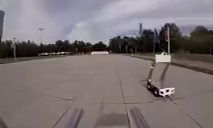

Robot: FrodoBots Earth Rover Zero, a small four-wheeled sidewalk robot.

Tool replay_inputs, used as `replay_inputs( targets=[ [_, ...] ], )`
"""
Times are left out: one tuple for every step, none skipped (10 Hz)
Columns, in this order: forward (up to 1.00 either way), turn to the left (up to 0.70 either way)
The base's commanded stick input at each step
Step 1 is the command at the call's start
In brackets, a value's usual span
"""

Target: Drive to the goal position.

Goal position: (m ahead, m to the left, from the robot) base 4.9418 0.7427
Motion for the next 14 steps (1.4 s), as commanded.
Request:
replay_inputs(
  targets=[
    [1.00,0.00],
    [1.00,0.00],
    [1.00,0.00],
    [1.00,0.00],
    [1.00,-0.09],
    [1.00,-0.27],
    [1.00,-0.10],
    [1.00,0.00],
    [1.00,0.00],
    [1.00,0.00],
    [1.00,0.00],
    [1.00,-0.04],
    [1.00,-0.27],
    [1.00,-0.27]
  ],
)
